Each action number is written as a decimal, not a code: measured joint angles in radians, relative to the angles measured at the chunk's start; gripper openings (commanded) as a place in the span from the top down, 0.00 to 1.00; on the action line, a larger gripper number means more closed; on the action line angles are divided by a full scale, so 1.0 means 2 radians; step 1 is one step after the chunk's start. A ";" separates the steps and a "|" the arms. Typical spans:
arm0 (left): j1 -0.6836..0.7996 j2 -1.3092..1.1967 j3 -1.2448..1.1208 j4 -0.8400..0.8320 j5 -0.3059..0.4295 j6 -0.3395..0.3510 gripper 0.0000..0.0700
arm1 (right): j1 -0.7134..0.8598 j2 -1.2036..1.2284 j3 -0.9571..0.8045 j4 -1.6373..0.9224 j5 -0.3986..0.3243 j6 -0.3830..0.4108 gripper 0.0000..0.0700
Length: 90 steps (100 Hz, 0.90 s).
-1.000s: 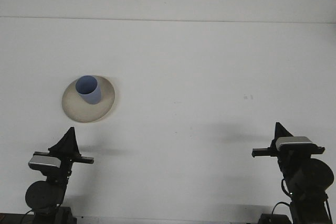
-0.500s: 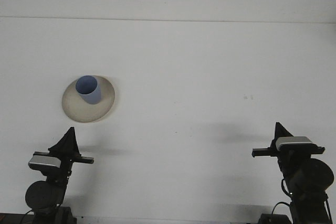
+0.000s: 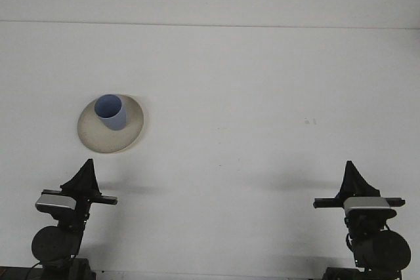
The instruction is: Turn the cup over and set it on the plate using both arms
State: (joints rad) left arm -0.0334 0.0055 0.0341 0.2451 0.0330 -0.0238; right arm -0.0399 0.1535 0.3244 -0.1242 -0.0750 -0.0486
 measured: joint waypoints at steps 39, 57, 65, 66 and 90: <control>0.000 0.000 0.000 0.000 0.000 0.000 0.98 | 0.000 -0.075 -0.096 0.053 0.000 0.006 1.00; 0.000 0.000 0.000 0.000 0.000 0.000 0.98 | 0.000 -0.075 -0.140 0.128 0.001 0.017 1.00; 0.000 0.000 0.000 0.000 0.000 0.000 0.98 | 0.000 -0.075 -0.155 0.146 0.001 0.024 1.00; 0.000 0.000 0.000 0.000 0.000 0.000 0.98 | 0.000 -0.075 -0.155 0.144 0.001 0.024 1.00; 0.000 0.000 0.000 0.000 0.000 0.000 0.98 | 0.000 -0.075 -0.155 0.147 0.000 0.028 1.00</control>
State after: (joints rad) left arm -0.0334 0.0055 0.0341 0.2443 0.0326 -0.0238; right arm -0.0395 0.0032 0.0147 0.1696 -0.0742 0.0082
